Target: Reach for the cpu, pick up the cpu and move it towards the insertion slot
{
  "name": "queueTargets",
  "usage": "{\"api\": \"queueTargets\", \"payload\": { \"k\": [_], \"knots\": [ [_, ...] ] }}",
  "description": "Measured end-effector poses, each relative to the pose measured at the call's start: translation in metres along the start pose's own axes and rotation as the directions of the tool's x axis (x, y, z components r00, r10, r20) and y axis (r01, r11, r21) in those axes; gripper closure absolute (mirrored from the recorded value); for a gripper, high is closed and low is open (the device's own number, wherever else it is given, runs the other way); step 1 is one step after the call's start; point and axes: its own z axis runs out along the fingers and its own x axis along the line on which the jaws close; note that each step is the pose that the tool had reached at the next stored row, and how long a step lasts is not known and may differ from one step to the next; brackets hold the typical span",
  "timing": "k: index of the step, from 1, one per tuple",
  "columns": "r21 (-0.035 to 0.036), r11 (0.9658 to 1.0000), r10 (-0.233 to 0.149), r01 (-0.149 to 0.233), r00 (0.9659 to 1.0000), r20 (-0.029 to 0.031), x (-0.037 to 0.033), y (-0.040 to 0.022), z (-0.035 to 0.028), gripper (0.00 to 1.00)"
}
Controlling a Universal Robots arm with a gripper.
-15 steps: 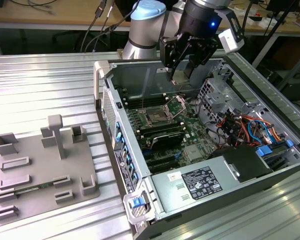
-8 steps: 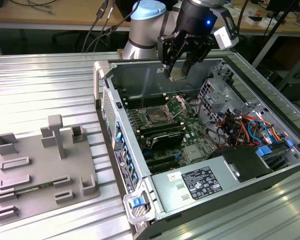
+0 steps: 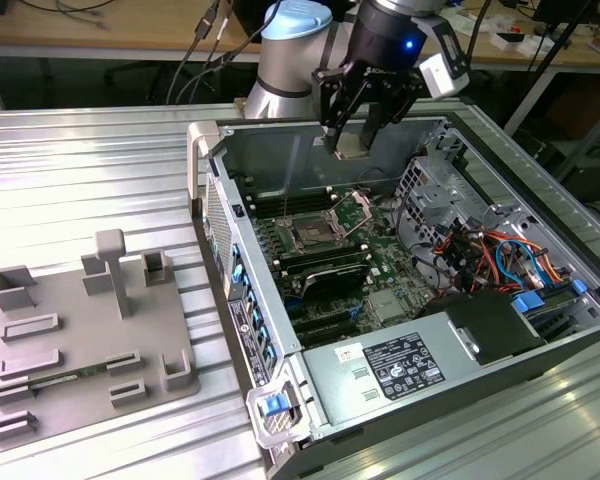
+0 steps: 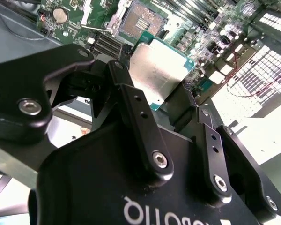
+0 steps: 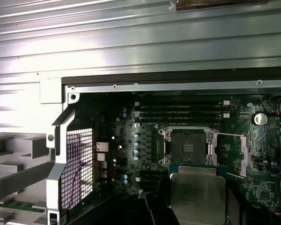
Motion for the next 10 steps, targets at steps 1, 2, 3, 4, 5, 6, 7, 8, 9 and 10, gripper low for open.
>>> {"api": "queueTargets", "payload": {
  "k": [1,2,3,4,5,6,7,8,9,10],
  "knots": [
    [0.0001,1.0000,0.003,-0.003,1.0000,-0.0001,-0.0003,0.0012,0.0003,0.45],
    [0.0001,1.0000,0.004,-0.004,1.0000,-0.0002,-0.0005,0.0025,0.0006,0.45],
    [0.0000,1.0000,0.005,-0.005,1.0000,-0.0003,-0.0008,0.0042,0.0008,0.45],
    [0.0000,1.0000,0.006,-0.006,1.0000,-0.0004,-0.0010,0.0058,0.0010,0.45],
    [0.0000,1.0000,0.007,-0.007,1.0000,-0.0003,-0.0013,0.0078,0.0013,0.45],
    [-0.0001,1.0000,0.009,-0.009,1.0000,-0.0003,-0.0014,0.0092,0.0016,0.45],
    [-0.0001,1.0000,0.010,-0.010,1.0000,-0.0003,-0.0015,0.0103,0.0018,0.45],
    [-0.0001,0.9999,0.011,-0.011,0.9999,-0.0003,-0.0016,0.0111,0.0019,0.45],
    [-0.0001,0.9999,0.011,-0.011,0.9999,-0.0003,-0.0017,0.0113,0.0019,0.45],
    [-0.0001,0.9999,0.011,-0.011,0.9999,-0.0003,-0.0017,0.0113,0.0019,0.45]
  ]
}}
